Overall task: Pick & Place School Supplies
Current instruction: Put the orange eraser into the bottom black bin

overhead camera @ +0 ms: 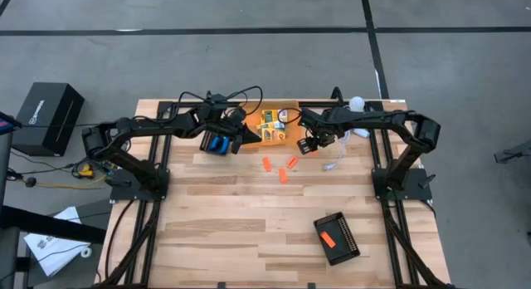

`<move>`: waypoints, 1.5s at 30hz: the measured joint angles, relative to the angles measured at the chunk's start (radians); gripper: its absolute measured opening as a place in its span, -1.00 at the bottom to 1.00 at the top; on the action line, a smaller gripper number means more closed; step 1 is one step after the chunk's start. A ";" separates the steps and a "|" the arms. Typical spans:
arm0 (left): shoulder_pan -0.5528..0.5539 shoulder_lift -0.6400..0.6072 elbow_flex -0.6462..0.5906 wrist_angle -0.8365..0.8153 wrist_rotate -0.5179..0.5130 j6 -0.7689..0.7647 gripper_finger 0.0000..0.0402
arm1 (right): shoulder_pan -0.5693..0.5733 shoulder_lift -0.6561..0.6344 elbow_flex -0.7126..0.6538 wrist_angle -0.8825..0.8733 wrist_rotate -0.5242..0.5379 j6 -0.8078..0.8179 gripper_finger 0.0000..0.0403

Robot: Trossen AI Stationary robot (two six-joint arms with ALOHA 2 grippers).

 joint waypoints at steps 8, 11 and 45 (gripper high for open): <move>0.000 0.000 0.000 0.000 0.000 -0.001 -0.99 | -0.001 0.001 -0.003 0.043 -0.019 -0.003 -0.13; 0.000 0.000 0.000 0.000 -0.001 -0.002 -0.99 | -0.001 0.018 -0.025 0.058 -0.029 0.001 -0.13; 0.000 0.000 0.000 -0.004 -0.002 -0.012 -0.99 | -0.023 0.008 -0.199 0.282 -0.098 0.054 -0.45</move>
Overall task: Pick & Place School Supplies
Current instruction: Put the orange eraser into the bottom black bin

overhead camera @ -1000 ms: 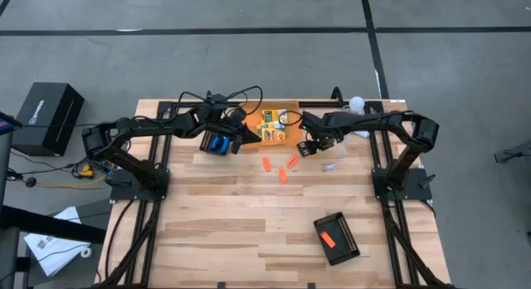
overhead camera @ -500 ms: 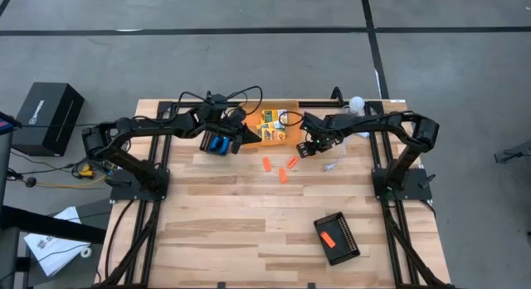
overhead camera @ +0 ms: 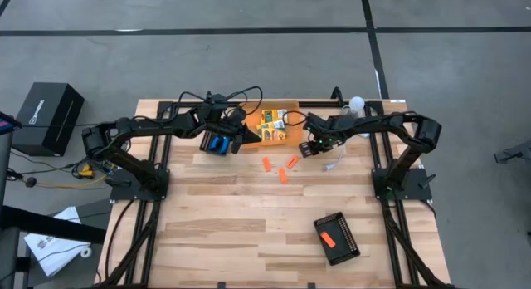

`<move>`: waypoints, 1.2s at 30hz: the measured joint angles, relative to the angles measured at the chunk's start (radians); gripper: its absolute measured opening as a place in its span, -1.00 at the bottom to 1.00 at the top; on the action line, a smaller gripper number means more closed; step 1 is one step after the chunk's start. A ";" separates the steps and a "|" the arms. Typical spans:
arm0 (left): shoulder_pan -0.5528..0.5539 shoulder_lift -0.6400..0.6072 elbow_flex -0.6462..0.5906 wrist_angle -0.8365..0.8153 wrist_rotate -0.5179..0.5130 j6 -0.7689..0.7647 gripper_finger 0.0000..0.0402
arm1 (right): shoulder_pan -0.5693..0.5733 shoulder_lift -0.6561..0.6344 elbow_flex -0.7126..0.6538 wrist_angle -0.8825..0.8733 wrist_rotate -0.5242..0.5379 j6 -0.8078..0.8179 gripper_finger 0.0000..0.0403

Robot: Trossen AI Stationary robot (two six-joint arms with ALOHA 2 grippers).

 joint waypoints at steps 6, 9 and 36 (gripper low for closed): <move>0.000 0.000 0.000 0.000 0.000 0.000 -0.99 | -0.004 0.002 -0.005 0.010 -0.012 -0.043 -0.75; 0.000 0.000 0.000 0.000 0.000 0.000 -0.99 | -0.012 0.003 -0.007 0.021 -0.036 -0.055 -0.89; 0.000 0.000 0.000 0.001 -0.004 0.008 -0.99 | 0.154 -0.491 0.025 -0.070 -0.202 0.053 -0.89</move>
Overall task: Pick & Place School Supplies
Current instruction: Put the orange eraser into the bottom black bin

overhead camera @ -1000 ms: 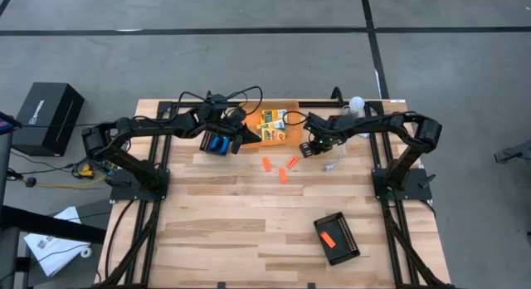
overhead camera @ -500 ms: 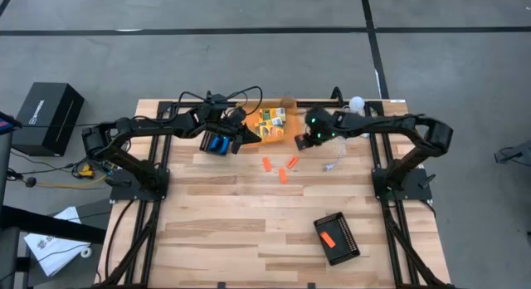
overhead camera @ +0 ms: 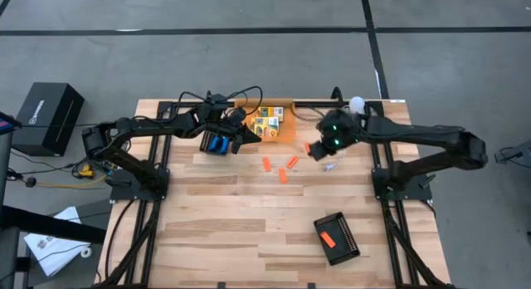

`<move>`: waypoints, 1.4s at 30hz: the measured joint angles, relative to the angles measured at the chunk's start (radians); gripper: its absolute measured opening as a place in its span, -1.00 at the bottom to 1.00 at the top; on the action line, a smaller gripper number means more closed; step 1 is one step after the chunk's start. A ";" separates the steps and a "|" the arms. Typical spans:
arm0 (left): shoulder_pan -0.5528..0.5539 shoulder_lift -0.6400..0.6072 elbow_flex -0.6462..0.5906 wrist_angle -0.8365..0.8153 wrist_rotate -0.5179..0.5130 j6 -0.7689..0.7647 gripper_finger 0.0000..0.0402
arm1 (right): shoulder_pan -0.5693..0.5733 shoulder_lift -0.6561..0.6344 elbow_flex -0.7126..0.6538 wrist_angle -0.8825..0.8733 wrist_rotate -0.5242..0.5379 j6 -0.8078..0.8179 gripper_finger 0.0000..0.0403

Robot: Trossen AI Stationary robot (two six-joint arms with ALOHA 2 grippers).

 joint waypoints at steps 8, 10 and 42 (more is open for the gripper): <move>0.000 0.000 0.000 0.000 -0.002 0.000 -0.99 | 0.349 -0.054 0.000 -0.167 -0.004 0.219 -0.89; 0.000 0.000 0.000 0.000 -0.002 0.000 -0.99 | 0.443 -0.045 0.000 -0.192 -0.004 0.284 -0.89; 0.000 0.000 0.000 0.003 -0.001 0.001 -0.99 | 1.018 0.442 0.000 0.072 0.035 0.849 -0.50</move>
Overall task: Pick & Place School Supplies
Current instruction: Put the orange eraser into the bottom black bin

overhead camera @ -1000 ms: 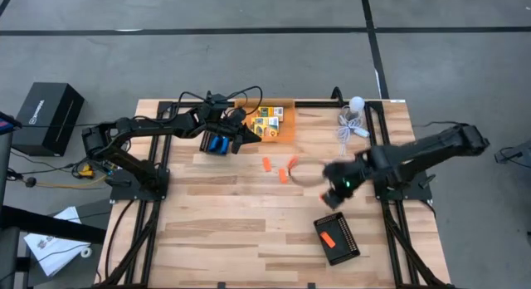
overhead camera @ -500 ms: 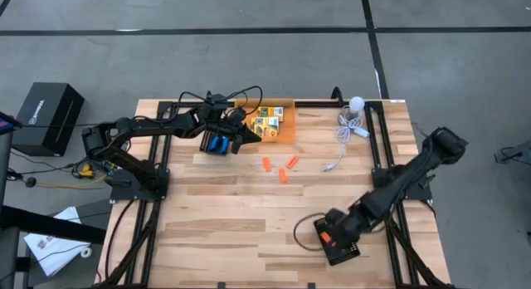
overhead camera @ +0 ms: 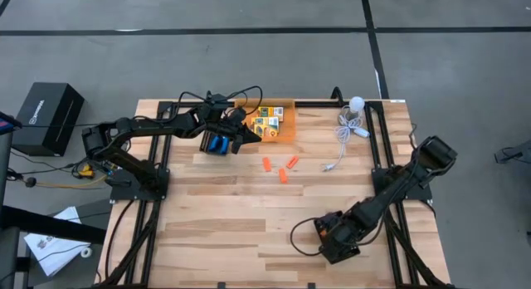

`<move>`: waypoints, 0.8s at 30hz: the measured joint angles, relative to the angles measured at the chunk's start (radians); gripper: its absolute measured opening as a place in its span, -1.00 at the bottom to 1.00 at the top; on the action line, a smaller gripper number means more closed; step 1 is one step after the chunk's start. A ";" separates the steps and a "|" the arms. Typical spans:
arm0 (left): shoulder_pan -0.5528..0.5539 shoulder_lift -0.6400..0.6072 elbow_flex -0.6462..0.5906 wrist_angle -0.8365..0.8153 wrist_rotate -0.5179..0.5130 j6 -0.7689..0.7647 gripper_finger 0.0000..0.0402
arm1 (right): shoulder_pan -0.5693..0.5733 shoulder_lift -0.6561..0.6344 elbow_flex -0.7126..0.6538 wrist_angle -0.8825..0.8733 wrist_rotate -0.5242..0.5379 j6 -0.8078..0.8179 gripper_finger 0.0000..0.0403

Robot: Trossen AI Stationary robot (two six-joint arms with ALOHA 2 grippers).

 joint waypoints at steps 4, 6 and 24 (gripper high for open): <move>0.000 0.000 0.000 0.000 0.001 0.000 -0.99 | 0.006 -0.010 0.000 -0.023 -0.004 -0.002 -0.18; 0.000 0.000 0.000 0.000 0.001 0.000 -0.99 | 0.011 -0.016 0.001 -0.012 -0.013 -0.001 -0.05; 0.000 0.000 0.000 0.219 0.012 -0.080 -0.99 | -0.122 -0.389 0.000 -0.193 0.727 -0.099 -0.19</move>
